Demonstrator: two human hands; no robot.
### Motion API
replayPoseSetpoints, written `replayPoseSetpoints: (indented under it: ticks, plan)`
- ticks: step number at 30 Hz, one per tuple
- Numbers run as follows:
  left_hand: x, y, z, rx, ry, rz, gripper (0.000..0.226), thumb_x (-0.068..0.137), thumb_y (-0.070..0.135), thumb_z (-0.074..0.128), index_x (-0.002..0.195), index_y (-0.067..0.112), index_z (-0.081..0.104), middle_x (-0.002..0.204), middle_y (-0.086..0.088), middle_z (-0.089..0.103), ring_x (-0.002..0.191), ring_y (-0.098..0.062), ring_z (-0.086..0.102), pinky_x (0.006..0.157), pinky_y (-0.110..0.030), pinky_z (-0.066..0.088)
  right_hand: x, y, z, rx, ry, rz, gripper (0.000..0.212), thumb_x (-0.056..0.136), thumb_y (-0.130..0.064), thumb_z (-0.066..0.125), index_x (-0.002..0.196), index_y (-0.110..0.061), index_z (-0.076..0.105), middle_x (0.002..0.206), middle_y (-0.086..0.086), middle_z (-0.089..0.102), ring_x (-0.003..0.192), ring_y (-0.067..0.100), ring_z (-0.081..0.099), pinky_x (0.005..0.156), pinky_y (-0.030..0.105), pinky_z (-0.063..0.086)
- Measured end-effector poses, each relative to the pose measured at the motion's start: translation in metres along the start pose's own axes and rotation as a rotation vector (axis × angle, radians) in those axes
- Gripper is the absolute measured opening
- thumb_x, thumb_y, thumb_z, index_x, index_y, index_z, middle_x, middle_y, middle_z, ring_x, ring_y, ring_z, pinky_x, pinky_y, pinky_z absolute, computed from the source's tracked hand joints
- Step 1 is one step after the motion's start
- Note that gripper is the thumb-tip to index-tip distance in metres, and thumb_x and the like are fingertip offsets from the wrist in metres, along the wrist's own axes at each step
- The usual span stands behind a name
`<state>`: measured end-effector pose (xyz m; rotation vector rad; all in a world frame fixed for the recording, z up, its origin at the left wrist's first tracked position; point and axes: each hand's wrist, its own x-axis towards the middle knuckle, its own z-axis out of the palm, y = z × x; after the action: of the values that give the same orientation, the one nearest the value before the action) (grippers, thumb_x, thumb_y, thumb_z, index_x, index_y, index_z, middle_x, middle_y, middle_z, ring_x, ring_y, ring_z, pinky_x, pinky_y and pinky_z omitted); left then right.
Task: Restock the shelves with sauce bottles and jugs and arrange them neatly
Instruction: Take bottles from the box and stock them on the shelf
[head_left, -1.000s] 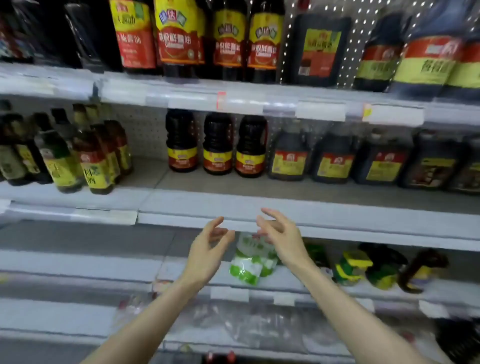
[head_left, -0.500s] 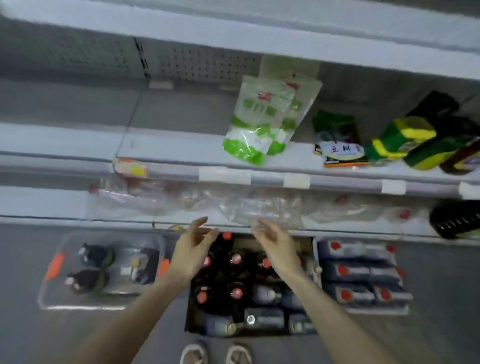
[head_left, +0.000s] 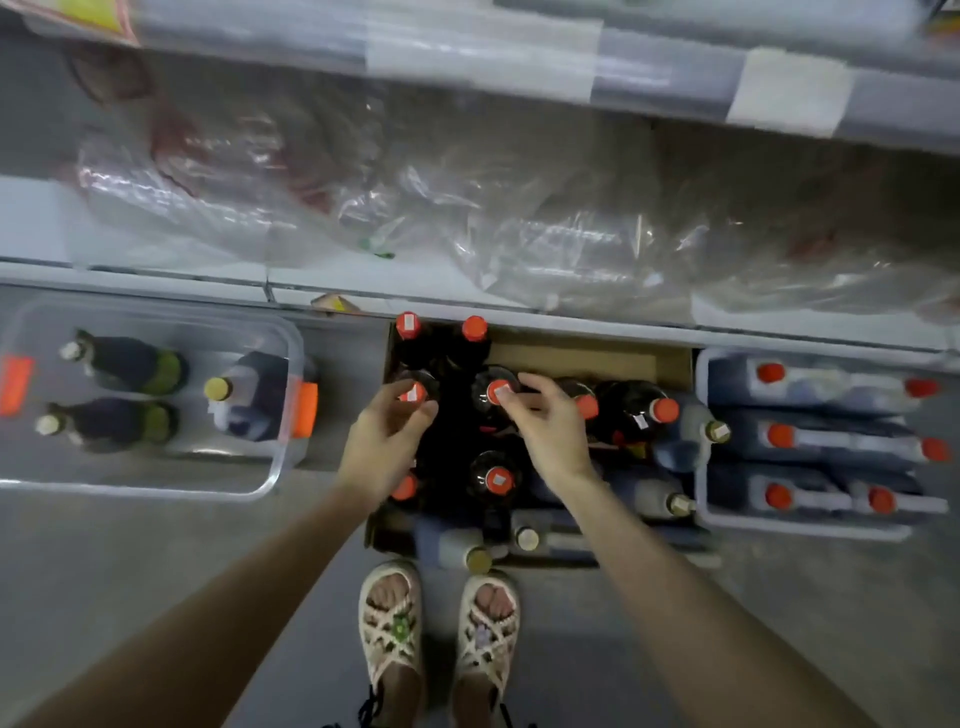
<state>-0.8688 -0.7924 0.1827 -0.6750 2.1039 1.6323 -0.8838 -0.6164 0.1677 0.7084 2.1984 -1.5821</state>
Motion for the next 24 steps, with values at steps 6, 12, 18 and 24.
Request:
replayPoseSetpoints:
  ticks: [6,12,18,24]
  plan:
    - [0.039,-0.035,0.014,-0.002,0.041,0.051,0.030,0.094,0.020,0.059,0.123,0.018,0.054,0.094,0.015,0.062,0.090,0.000,0.060,0.078,-0.013,0.050,0.052,0.032,0.022,-0.074,-0.017,-0.066,0.050,0.086,-0.030,0.072,0.131,-0.014,0.056,0.105,-0.007,0.062,0.096,0.006,0.060,0.086,0.015,0.047]
    - [0.085,-0.060,0.016,0.046,0.107,0.151,0.030,0.094,0.023,0.059,0.123,0.018,0.056,0.084,0.020,0.064,0.079,0.007,0.062,0.081,-0.021,0.050,0.109,0.045,0.045,-0.104,-0.080,-0.138,0.058,0.082,-0.023,0.077,0.134,-0.012,0.052,0.114,-0.006,0.057,0.113,0.011,0.055,0.101,0.027,0.044]
    - [0.125,-0.079,0.021,0.038,0.128,0.235,0.017,0.094,0.022,0.060,0.110,0.024,0.057,0.085,0.012,0.064,0.069,0.010,0.062,0.077,-0.023,0.051,0.161,0.054,0.067,-0.233,-0.146,-0.239,0.047,0.076,-0.016,0.081,0.119,-0.014,0.062,0.108,-0.001,0.064,0.100,0.013,0.059,0.087,0.017,0.042]
    - [0.132,-0.084,0.023,0.030,0.121,0.234,0.017,0.093,0.023,0.061,0.109,0.020,0.059,0.085,0.011,0.065,0.070,0.009,0.062,0.079,-0.026,0.051,0.172,0.065,0.071,-0.219,-0.118,-0.287,0.025,0.076,-0.013,0.080,0.094,-0.017,0.064,0.090,0.004,0.067,0.090,0.024,0.063,0.084,0.028,0.049]
